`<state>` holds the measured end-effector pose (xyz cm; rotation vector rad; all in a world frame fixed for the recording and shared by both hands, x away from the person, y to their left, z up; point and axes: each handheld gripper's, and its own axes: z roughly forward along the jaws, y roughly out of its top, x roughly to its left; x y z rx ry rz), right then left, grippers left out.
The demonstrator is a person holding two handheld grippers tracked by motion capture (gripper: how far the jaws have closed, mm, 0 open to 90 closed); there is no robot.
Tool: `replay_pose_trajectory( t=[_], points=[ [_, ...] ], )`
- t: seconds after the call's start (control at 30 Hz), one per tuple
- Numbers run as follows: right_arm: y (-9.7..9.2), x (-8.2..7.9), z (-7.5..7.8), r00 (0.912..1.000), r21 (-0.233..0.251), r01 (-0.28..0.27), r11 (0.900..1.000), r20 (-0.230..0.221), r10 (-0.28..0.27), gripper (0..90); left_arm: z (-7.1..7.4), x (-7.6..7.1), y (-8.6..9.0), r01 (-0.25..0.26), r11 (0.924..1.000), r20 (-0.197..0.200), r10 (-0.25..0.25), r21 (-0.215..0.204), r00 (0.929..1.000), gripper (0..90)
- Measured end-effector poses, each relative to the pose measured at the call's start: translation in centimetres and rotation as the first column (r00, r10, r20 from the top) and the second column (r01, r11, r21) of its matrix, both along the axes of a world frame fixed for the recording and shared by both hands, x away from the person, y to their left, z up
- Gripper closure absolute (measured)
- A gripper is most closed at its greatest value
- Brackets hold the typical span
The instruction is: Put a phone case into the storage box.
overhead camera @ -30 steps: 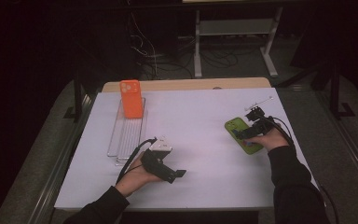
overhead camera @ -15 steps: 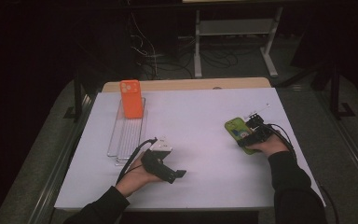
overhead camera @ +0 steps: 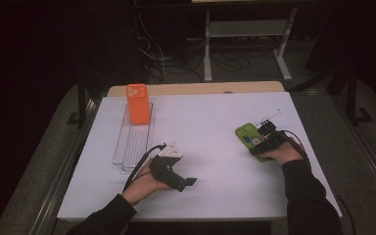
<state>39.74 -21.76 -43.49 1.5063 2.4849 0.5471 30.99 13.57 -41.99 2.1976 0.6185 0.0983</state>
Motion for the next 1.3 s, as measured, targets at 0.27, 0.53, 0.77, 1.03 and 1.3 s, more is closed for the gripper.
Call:
replay_pose_trajectory(
  t=[0.27, 0.53, 0.77, 1.03, 1.3],
  points=[
    [0.9, 0.1, 2.6, 0.992, 0.034, -0.121, 0.9921, 0.041, 0.119, 15.2, 2.4, 1.4, -0.4, 0.035, 0.9993, 0.028, -0.034, -0.01, 0.999, 0.0],
    [1.9, 0.0, 4.5, 0.9769, 0.043, -0.205, 0.9779, 0.072, 0.201, 15.2, 3.7, 3.2, -0.3, 0.055, 0.9985, 0.031, -0.055, -0.003, 0.998, 0.0],
    [3.3, -0.5, 4.4, 0.9429, 0.064, -0.33, 0.9417, 0.068, 0.326, 15.2, 4.4, 4.2, -0.2, 0.093, 0.9957, 0.042, -0.093, 0.002, 0.9948, 0.0],
    [5.2, -1.5, 4.5, 0.872, 0.062, -0.488, 0.8709, 0.084, 0.482, 15.2, 5.6, 4.8, -0.1, 0.173, 0.9848, 0.047, -0.173, 0.02, 0.9837, 0.0],
    [6.6, -2.4, 4.6, 0.8081, 0.058, -0.587, 0.8073, 0.099, 0.581, 15.2, 6.3, 5.3, -0.4, 0.232, 0.9709, 0.066, -0.236, 0.058, 0.9695, 0.0]
  ],
)
